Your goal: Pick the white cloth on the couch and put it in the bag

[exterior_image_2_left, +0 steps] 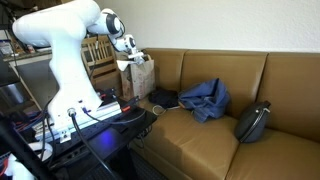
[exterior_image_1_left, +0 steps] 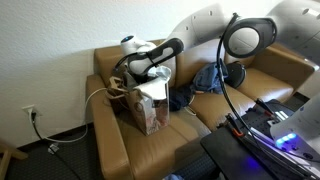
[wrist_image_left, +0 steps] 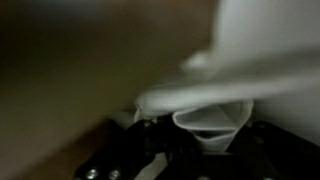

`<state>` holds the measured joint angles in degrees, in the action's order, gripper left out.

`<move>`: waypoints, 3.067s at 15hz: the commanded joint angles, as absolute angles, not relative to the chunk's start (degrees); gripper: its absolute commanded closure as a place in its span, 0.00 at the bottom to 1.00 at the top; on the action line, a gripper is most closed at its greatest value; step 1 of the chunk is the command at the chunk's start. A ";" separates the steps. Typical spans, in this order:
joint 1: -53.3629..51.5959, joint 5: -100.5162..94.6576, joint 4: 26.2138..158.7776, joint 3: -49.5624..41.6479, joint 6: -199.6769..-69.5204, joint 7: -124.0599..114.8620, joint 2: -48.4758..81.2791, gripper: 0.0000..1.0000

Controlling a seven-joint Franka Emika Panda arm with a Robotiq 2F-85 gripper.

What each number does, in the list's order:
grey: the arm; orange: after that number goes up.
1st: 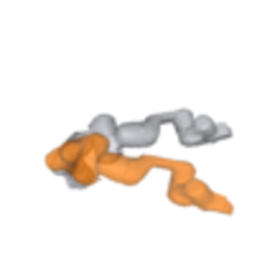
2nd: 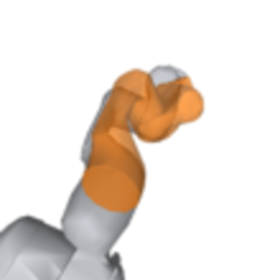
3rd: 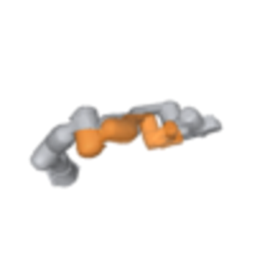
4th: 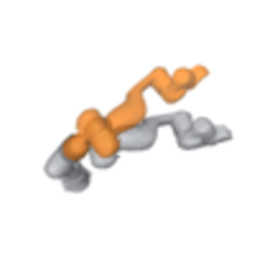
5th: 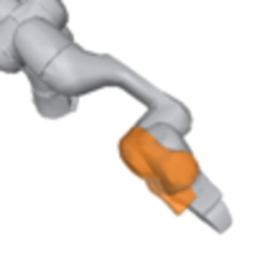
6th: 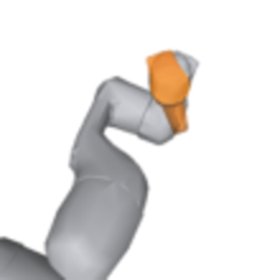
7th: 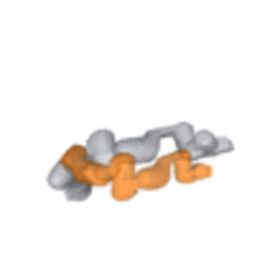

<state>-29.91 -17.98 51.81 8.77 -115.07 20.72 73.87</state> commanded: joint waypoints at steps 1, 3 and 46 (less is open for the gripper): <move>-30.41 -16.11 50.25 12.13 -106.40 25.89 70.30 0.38; -30.19 -14.88 51.11 15.00 -100.46 28.82 66.05 0.23; -34.32 -16.84 41.69 6.52 -101.40 17.12 72.58 0.00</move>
<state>-34.06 -15.41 42.28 7.83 -96.84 19.10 72.58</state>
